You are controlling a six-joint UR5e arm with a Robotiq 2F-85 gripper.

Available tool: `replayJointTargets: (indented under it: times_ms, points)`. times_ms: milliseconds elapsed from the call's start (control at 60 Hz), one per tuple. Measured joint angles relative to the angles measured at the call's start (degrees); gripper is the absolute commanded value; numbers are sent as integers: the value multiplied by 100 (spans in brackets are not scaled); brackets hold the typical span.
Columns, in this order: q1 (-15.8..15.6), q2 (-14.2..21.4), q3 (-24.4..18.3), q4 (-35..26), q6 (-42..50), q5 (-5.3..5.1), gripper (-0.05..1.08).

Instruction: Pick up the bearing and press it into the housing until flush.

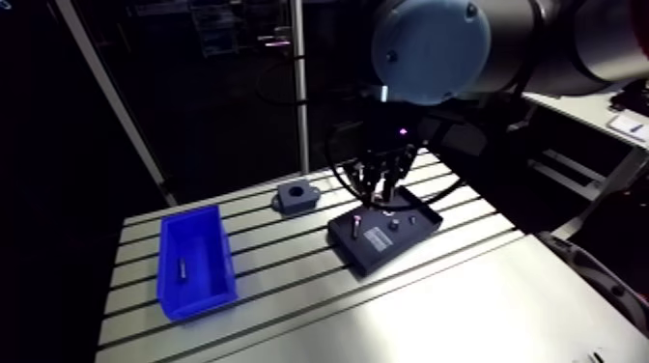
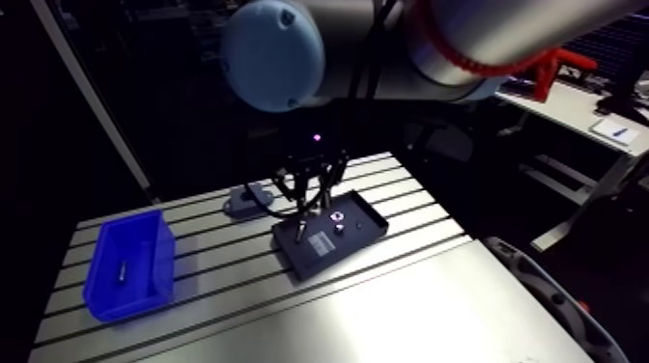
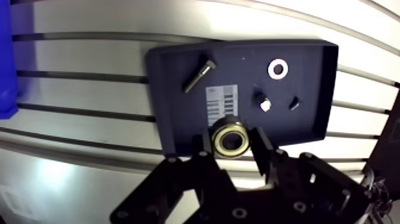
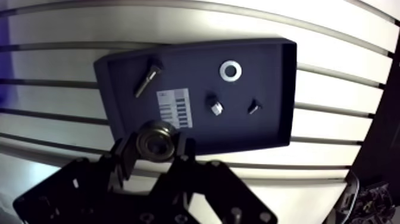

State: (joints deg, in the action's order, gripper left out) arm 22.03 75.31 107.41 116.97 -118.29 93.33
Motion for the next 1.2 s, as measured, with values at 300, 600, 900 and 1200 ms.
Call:
replayJointTargets:
  times_ms: [300, 600, 900, 1200]
  points:
    - [-501, -183, -778, -567, 1074, 4, 79]
    - [-845, -659, -1321, -602, 1690, 35, 80]
    - [-939, -996, -1571, -498, 1819, 33, 82]
    - [-1067, -1229, -1788, -374, 1833, 2, 82]
